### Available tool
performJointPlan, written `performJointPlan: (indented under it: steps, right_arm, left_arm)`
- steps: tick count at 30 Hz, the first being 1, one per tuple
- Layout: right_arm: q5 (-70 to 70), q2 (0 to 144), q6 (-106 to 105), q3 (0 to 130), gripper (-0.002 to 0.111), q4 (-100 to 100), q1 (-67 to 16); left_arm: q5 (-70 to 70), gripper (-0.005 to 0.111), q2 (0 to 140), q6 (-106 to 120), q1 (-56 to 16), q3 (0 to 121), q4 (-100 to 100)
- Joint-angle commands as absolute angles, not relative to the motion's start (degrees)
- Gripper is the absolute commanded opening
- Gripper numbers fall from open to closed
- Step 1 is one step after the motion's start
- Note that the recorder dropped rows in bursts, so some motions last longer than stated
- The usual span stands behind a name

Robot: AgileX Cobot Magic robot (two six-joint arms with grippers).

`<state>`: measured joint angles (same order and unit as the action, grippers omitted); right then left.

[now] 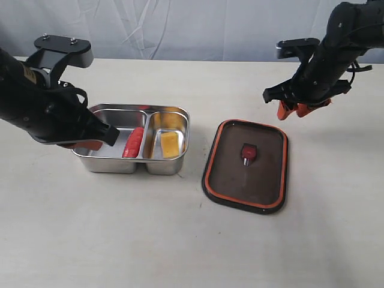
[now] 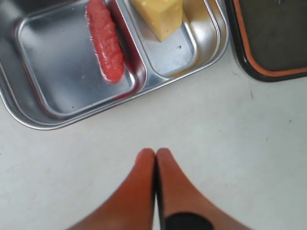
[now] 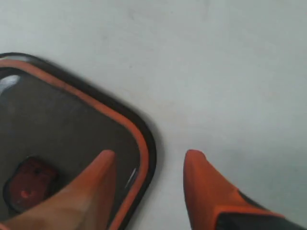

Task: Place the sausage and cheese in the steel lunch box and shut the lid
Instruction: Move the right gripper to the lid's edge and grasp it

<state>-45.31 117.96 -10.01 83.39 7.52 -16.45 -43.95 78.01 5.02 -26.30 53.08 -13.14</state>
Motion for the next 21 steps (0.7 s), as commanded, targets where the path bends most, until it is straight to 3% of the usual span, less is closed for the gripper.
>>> performJointPlan:
  steps: [1, 19, 21]
  right_arm:
    - [-46.5, 120.9, -12.5, 85.3, 0.045, 9.6, -16.1]
    - [-44.5, 126.8, -14.9, 86.0, 0.044, 9.5, -16.1]
    - [-44.5, 127.5, -14.9, 86.0, 0.038, 9.3, -16.1]
  left_arm:
    - [-43.5, 0.000, 77.3, 5.1, -26.2, 52.9, -13.5]
    - [-42.3, 0.000, 77.3, 5.1, -26.2, 52.9, -13.2]
    - [-42.3, 0.000, 77.3, 5.1, -26.2, 52.9, -13.2]
